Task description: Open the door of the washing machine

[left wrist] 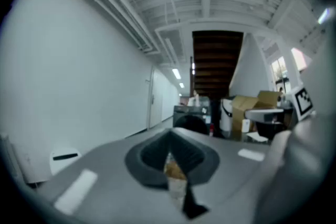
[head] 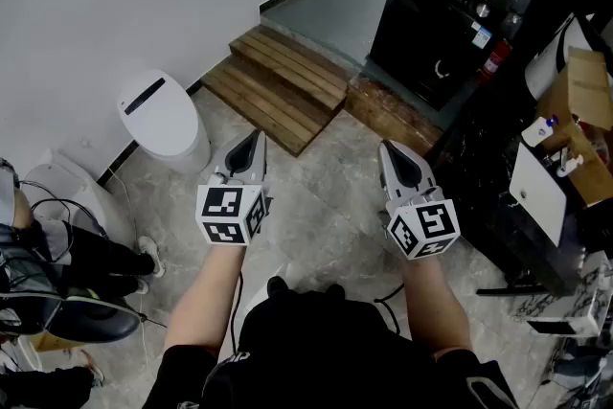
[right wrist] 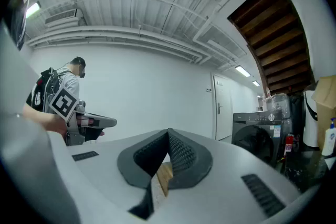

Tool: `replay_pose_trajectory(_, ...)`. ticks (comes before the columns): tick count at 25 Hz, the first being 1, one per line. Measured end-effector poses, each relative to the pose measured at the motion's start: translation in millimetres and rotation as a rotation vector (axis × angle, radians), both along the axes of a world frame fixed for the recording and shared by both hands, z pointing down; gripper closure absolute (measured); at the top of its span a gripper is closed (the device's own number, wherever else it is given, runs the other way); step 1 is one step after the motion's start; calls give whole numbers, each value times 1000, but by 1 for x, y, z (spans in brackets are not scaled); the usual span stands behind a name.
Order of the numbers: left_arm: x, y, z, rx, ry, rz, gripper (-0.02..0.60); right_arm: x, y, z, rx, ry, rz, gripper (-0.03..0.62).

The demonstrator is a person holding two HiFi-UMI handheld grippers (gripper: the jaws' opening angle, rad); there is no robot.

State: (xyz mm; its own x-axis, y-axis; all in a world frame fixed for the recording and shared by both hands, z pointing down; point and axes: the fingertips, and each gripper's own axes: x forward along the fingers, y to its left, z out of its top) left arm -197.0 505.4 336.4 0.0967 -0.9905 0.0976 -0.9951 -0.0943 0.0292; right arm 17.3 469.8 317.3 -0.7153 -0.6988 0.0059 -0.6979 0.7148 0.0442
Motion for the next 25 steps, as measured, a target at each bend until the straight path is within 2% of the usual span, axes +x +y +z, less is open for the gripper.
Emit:
replay_pose_trajectory(10,-40,-10,10,-18,-45,13,574,-6,-21,10,26,72,26,602)
replay_pose_trajectory(14,-63,-22,-8,12,-58,3,574,-33,-35,-3,24,78,-2,600)
replay_pose_trajectory(16,-74,-22,-16,45,-69,11,574,-55,-31,-3,31,116,-47,600)
replay_pose_trajectory(18,-88,-18,-14,39,-50,6,574,-73,-26,-3,46,148,-71,599)
replay_pose_trajectory(22,-106,-3,1,-7,2,-11,574,-79,-23,-6,1,44,-15,599)
replay_pose_trajectory(25,-108,4,13,-27,-30,5,574,-84,-13,3,-53,-36,23,599)
